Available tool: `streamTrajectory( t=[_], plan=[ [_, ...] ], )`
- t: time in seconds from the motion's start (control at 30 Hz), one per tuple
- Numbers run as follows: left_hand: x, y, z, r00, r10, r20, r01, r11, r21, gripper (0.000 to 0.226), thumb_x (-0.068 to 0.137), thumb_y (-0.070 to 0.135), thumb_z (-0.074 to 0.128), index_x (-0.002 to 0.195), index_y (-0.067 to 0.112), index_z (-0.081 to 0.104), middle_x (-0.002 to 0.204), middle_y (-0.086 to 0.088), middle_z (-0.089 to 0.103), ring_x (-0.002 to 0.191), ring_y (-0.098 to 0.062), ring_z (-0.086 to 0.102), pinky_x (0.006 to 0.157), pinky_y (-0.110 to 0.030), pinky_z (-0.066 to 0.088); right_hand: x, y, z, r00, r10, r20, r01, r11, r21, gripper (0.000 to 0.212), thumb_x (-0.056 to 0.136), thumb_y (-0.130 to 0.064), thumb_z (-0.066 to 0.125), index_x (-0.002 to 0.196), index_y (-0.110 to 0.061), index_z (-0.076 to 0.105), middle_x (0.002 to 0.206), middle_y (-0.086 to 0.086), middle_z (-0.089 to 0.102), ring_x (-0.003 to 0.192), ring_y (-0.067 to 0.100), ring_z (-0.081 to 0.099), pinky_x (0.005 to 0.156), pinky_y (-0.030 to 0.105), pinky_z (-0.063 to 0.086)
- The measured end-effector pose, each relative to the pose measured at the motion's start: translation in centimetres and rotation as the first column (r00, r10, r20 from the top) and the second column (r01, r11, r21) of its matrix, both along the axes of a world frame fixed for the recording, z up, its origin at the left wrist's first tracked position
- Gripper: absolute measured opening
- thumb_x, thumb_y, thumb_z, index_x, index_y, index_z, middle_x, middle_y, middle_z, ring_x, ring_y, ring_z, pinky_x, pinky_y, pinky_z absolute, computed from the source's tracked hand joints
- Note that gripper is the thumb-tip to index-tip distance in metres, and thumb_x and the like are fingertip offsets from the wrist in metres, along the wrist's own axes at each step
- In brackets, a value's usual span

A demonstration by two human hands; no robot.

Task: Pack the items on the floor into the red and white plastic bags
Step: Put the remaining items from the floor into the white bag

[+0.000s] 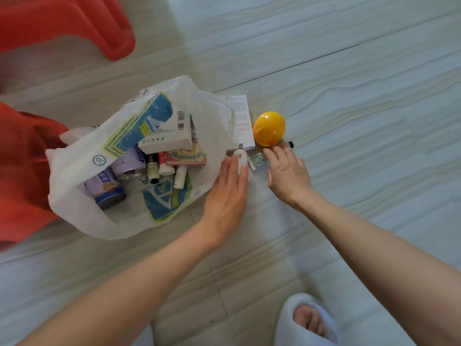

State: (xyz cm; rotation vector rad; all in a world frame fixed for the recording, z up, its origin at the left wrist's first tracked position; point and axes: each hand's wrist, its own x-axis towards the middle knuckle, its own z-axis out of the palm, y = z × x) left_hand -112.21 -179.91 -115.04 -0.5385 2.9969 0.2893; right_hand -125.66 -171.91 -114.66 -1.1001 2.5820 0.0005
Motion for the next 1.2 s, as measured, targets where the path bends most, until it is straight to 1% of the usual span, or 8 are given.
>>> streamTrajectory(
  t=[0.3,0.47,0.63,0.7,0.8,0.93,1.07,1.2],
  plan=[
    [-1.6,-0.2,-1.0,0.991,0.053,0.119,-0.039,0.992,-0.118,0.071,0.050,0.019,0.080,0.117,0.012,0.058,0.099,-0.018,0.062,0.080,-0.033,0.061,0.059,-0.034,0.052,-1.1,2.4,-0.3,0.983,0.165,-0.076,-0.152,0.976,0.156,0.030,0.076,0.007,0.054,0.105,0.001,0.056,0.113,0.021,0.050,0.108,0.039,0.045,0.079,0.042,0.042],
    [1.3,1.0,0.6,0.993,-0.011,0.114,-0.017,0.971,0.240,0.073,0.069,0.020,0.070,0.134,0.016,0.038,0.120,-0.013,0.047,0.100,-0.031,0.048,0.083,-0.036,0.044,-1.2,3.7,0.2,0.976,0.209,-0.065,-0.186,0.947,0.261,0.022,0.086,-0.008,0.051,0.108,-0.007,0.053,0.113,0.013,0.054,0.108,0.031,0.049,0.081,0.037,0.038],
    [5.6,1.4,3.6,0.946,0.323,0.024,-0.273,0.754,0.598,0.069,0.079,0.029,0.063,0.139,0.023,0.029,0.129,0.004,0.039,0.116,-0.011,0.036,0.096,-0.021,0.030,1.9,4.2,2.0,0.957,-0.098,0.272,0.061,0.988,0.141,0.033,0.085,-0.037,0.056,0.103,-0.009,0.053,0.109,0.014,0.061,0.101,0.031,0.057,0.077,0.035,0.044],
    [7.3,1.0,5.0,0.857,0.513,0.042,-0.397,0.607,0.689,0.065,0.078,0.024,0.066,0.135,0.025,0.034,0.126,0.008,0.042,0.115,-0.009,0.041,0.096,-0.026,0.037,4.1,3.5,3.0,0.827,-0.255,0.501,0.252,0.965,0.074,0.028,0.081,-0.037,0.061,0.091,-0.012,0.056,0.096,0.011,0.065,0.091,0.029,0.060,0.075,0.035,0.046],
    [8.7,-0.4,6.7,0.582,0.772,0.257,-0.591,0.183,0.786,0.053,0.084,0.021,0.063,0.131,0.021,0.038,0.115,0.004,0.047,0.101,-0.012,0.049,0.086,-0.028,0.041,7.2,1.4,5.1,0.567,-0.352,0.745,0.452,0.889,0.076,0.025,0.085,-0.033,0.059,0.087,-0.009,0.059,0.086,0.009,0.064,0.078,0.025,0.064,0.072,0.039,0.053],
    [10.3,-4.0,6.0,0.225,0.804,0.550,-0.436,-0.422,0.795,0.039,0.090,0.028,0.056,0.123,0.011,0.044,0.076,-0.005,0.054,0.055,-0.015,0.047,0.065,-0.031,0.043,9.9,-3.2,7.2,0.248,-0.317,0.915,0.526,0.838,0.148,0.027,0.093,-0.032,0.050,0.101,-0.007,0.055,0.082,0.010,0.063,0.060,0.017,0.063,0.056,0.027,0.056],
    [10.9,-6.3,4.5,0.195,0.822,0.535,-0.380,-0.440,0.814,0.053,0.088,0.033,0.058,0.131,0.008,0.041,0.047,-0.004,0.050,0.040,-0.018,0.039,0.057,-0.028,0.038,11.5,-8.4,6.9,0.048,-0.311,0.949,0.692,0.695,0.193,0.026,0.094,-0.029,0.050,0.106,-0.006,0.052,0.089,0.012,0.065,0.063,0.019,0.065,0.050,0.024,0.055],
    [10.3,-7.7,3.5,0.173,0.874,0.454,-0.441,-0.343,0.829,0.055,0.086,0.037,0.060,0.130,0.011,0.040,0.120,-0.032,0.054,0.107,-0.047,0.055,0.066,-0.030,0.042,11.9,-11.2,5.8,-0.066,-0.285,0.956,0.828,0.519,0.211,0.035,0.093,-0.023,0.054,0.121,-0.003,0.052,0.107,0.018,0.063,0.075,0.022,0.065,0.048,0.021,0.055]
  ],
)
